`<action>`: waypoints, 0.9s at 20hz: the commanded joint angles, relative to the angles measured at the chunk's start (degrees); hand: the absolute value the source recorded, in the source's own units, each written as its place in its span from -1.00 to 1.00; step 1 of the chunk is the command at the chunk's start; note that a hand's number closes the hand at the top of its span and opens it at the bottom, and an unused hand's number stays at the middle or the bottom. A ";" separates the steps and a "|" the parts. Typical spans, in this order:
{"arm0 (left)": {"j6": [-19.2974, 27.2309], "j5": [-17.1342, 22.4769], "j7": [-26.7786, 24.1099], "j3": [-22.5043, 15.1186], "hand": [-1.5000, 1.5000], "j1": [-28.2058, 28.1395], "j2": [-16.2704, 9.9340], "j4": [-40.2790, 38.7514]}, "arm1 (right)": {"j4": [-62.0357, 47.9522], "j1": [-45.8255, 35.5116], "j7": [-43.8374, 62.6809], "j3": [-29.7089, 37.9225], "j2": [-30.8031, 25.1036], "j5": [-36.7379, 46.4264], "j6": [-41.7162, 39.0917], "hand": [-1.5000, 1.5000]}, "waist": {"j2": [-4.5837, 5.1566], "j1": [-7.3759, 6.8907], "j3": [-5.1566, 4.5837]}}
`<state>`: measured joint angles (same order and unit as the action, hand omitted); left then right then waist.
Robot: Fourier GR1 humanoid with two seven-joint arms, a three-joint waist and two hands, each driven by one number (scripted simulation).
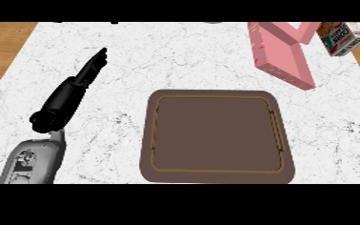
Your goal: Pick the bell pepper from the tray and place it in the cardboard box
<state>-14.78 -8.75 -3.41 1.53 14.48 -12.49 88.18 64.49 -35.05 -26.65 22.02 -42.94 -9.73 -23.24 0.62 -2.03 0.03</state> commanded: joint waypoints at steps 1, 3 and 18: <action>-0.33 -0.56 -3.05 -0.69 0.00 -1.13 0.25 -0.93 | -11.34 -4.49 -6.84 -4.25 -4.00 8.63 -1.62 1.00 | 0.65 -1.49 0.05; 0.52 -1.89 -0.64 -2.66 0.00 0.90 1.59 0.29 | -12.68 -8.06 -4.26 -8.76 -5.18 11.57 -3.84 1.00 | 0.68 -2.07 0.04; 0.22 -1.29 -0.33 -1.71 0.00 2.10 1.66 -0.64 | -30.82 -12.91 -28.87 -23.32 -4.69 26.74 -7.49 -1.00 | 1.14 -2.72 0.27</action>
<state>-14.50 -9.85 -3.60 0.24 16.57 -11.11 87.49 37.10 -46.14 -44.92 0.55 -47.66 15.65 -24.67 1.60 -4.26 0.25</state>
